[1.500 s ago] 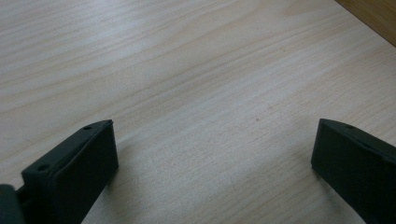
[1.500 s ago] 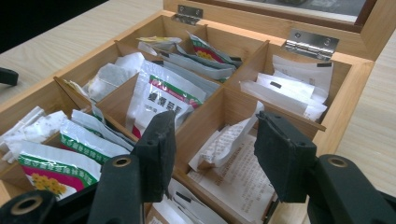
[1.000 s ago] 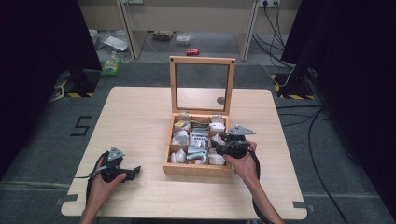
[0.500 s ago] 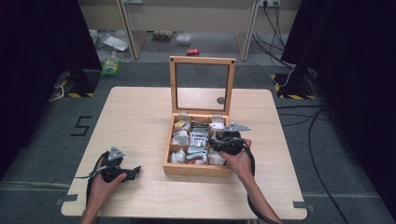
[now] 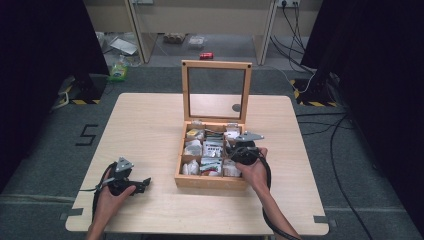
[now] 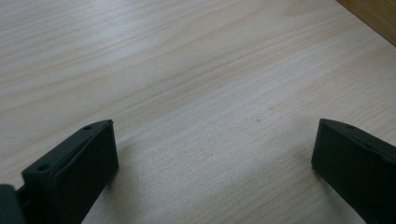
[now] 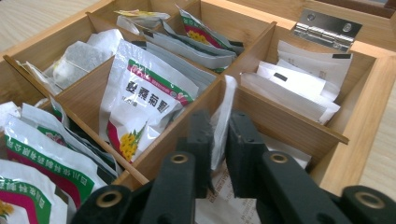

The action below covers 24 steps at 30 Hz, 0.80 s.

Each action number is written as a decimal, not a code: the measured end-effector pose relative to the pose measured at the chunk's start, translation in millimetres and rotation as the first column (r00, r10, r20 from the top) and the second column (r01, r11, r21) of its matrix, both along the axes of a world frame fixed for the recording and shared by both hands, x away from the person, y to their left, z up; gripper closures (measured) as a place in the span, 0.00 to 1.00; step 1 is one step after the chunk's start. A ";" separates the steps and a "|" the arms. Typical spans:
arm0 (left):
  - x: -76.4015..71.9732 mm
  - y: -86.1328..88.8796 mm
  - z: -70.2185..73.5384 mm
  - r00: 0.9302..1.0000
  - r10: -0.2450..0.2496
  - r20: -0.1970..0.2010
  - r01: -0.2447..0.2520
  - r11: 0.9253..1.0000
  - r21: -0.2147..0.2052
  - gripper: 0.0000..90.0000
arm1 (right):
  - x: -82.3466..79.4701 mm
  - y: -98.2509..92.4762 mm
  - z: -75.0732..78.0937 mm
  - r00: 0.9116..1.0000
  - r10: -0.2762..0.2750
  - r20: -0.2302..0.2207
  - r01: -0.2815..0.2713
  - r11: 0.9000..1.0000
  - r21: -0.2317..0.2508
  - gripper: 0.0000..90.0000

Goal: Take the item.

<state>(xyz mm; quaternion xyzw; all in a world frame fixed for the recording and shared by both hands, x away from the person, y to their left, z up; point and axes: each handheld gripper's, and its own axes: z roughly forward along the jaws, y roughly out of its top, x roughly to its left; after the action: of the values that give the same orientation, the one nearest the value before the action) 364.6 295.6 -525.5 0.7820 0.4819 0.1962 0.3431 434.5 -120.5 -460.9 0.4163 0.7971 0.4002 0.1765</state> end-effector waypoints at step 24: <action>-0.7 0.0 0.0 1.000 0.003 0.000 -0.003 1.000 -0.002 0.00 | -8.3 -52.0 40.5 0.996 -0.051 0.071 0.036 0.978 0.205 0.94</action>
<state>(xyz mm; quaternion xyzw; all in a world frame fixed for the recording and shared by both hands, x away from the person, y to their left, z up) 363.9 295.6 -525.5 0.7812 0.4831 0.1961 0.3434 426.2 -172.5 -420.3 0.4340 0.7356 0.4909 0.1718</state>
